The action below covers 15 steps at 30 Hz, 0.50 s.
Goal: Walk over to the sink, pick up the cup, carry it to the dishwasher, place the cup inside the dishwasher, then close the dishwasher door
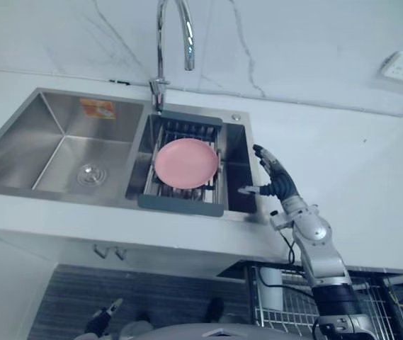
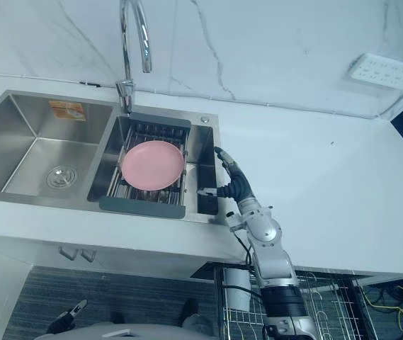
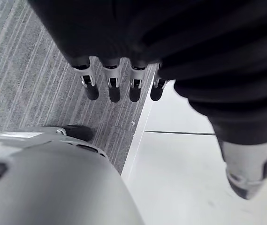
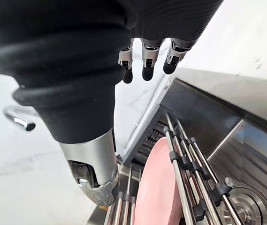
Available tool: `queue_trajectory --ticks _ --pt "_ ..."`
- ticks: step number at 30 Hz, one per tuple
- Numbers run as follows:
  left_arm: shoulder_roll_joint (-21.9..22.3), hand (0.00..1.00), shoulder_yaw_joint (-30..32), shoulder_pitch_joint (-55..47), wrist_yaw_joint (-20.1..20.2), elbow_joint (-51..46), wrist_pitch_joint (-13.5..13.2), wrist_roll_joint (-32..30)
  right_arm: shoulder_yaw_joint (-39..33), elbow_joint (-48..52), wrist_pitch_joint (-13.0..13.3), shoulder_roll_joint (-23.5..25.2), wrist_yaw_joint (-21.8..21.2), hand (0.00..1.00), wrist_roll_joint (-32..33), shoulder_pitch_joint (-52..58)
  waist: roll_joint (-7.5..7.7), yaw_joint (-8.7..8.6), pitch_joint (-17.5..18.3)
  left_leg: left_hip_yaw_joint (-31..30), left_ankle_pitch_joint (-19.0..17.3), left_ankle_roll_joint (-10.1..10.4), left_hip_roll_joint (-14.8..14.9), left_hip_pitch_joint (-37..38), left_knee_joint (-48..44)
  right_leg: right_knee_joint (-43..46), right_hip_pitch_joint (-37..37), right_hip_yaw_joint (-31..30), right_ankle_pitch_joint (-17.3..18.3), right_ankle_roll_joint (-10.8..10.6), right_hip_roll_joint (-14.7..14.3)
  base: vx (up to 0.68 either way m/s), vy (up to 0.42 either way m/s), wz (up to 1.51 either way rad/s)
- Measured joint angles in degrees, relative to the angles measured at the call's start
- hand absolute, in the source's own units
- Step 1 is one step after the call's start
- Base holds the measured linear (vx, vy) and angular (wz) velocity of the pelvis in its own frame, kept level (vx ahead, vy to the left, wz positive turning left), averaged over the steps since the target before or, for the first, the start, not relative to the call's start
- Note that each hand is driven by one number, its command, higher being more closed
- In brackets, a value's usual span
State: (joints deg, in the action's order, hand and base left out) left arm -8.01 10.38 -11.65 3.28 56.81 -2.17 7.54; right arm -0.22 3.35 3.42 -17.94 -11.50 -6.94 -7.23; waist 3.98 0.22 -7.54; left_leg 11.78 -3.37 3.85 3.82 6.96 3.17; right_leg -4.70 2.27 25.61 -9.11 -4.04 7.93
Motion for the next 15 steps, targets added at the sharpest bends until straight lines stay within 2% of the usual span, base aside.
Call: queue_trajectory --ticks 10,15 --pt "-0.1 0.0 1.4 -0.2 1.3 -0.1 0.0 -1.0 8.7 -1.3 0.0 -2.3 -1.1 0.0 -18.2 -8.8 0.26 1.41 0.3 -0.7 0.8 -0.6 -0.4 0.1 0.0 0.0 1.0 1.2 0.4 -0.6 0.6 0.03 0.009 0.1" --pt "-0.5 0.0 3.3 -0.3 2.3 -0.1 0.2 -1.1 11.5 -6.5 0.0 -2.8 -2.1 0.0 -22.4 -12.7 1.02 2.19 0.8 -1.7 1.7 -0.7 -0.7 0.1 1.0 0.0 1.2 2.3 0.5 -0.7 0.7 -0.02 -0.004 0.11"
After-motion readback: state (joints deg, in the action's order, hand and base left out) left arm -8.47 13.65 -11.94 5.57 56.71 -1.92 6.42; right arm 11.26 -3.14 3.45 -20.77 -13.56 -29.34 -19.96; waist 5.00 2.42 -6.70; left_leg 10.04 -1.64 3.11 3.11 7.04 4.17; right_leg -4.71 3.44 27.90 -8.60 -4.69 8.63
